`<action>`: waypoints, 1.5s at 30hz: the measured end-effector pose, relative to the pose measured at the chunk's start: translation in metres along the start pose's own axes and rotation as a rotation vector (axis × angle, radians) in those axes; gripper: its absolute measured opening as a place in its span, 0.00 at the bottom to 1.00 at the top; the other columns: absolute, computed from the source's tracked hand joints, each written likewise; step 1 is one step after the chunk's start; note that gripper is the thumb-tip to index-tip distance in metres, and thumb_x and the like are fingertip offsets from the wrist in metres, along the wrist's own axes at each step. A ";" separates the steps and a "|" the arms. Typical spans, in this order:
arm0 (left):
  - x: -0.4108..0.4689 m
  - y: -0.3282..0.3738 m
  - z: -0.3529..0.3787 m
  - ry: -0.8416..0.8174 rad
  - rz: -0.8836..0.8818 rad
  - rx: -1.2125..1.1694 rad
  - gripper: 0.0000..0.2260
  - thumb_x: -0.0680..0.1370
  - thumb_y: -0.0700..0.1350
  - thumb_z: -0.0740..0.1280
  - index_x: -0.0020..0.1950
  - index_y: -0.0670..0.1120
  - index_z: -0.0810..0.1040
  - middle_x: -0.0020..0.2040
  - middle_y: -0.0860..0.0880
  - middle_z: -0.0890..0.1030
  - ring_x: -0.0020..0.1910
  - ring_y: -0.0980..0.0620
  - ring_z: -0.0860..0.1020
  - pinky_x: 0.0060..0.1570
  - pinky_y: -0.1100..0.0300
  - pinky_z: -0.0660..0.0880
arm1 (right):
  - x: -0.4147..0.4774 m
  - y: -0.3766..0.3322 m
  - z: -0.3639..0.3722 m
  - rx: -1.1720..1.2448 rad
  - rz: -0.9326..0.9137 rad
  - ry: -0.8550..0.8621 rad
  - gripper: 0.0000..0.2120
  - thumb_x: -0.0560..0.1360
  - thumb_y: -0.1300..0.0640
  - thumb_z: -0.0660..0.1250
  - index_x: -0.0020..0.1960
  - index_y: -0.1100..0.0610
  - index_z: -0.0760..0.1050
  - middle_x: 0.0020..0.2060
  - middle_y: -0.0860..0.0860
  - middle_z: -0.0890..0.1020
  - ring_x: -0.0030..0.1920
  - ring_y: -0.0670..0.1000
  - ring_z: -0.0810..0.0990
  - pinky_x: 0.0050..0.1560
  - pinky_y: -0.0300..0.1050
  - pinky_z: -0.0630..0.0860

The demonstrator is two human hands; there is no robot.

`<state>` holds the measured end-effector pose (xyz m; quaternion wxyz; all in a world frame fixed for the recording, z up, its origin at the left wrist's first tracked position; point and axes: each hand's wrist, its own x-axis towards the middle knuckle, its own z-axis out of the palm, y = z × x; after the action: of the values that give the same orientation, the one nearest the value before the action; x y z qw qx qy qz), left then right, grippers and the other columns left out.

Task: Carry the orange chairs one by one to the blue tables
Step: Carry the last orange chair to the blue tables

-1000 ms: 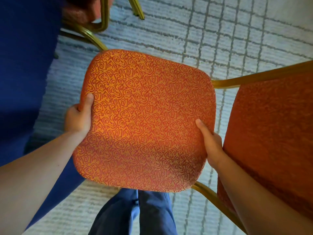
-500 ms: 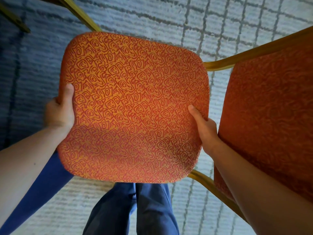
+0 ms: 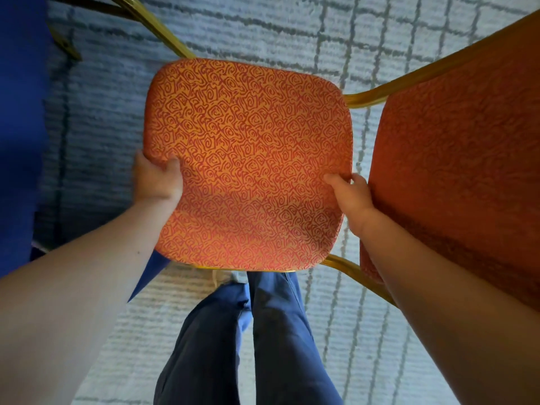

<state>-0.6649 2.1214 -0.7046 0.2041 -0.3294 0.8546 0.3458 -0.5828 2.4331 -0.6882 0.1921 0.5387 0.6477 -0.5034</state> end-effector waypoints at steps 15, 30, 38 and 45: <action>-0.187 0.078 -0.119 -0.378 0.327 0.094 0.09 0.79 0.44 0.63 0.54 0.43 0.80 0.49 0.44 0.81 0.47 0.47 0.78 0.42 0.62 0.69 | -0.231 -0.046 -0.040 -0.048 -0.219 -0.131 0.28 0.76 0.51 0.69 0.72 0.59 0.66 0.64 0.54 0.76 0.61 0.54 0.76 0.64 0.50 0.72; -0.297 0.125 -0.188 -0.457 0.575 0.027 0.06 0.76 0.51 0.65 0.50 0.52 0.79 0.52 0.49 0.82 0.53 0.48 0.80 0.61 0.51 0.74 | -0.377 -0.070 -0.131 -0.069 -0.412 -0.050 0.20 0.78 0.59 0.66 0.65 0.69 0.72 0.63 0.65 0.77 0.63 0.64 0.76 0.59 0.54 0.74; -0.329 0.149 -0.187 -0.455 0.614 -0.013 0.07 0.78 0.52 0.63 0.51 0.52 0.79 0.51 0.50 0.82 0.53 0.49 0.80 0.61 0.50 0.74 | -0.372 -0.094 -0.161 -0.103 -0.513 -0.065 0.27 0.77 0.55 0.68 0.72 0.63 0.67 0.42 0.46 0.79 0.33 0.41 0.71 0.29 0.32 0.69; -0.351 0.178 -0.145 -0.358 0.543 -0.087 0.06 0.78 0.45 0.63 0.45 0.51 0.80 0.49 0.44 0.84 0.50 0.44 0.82 0.56 0.50 0.77 | -0.341 -0.125 -0.210 -0.250 -0.614 -0.111 0.29 0.76 0.52 0.68 0.74 0.60 0.65 0.52 0.53 0.79 0.49 0.50 0.77 0.54 0.44 0.74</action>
<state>-0.5617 2.2614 -0.3229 0.2372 -0.0319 0.8461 0.4763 -0.5141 2.4522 -0.2745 0.1310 0.2625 0.8251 -0.4828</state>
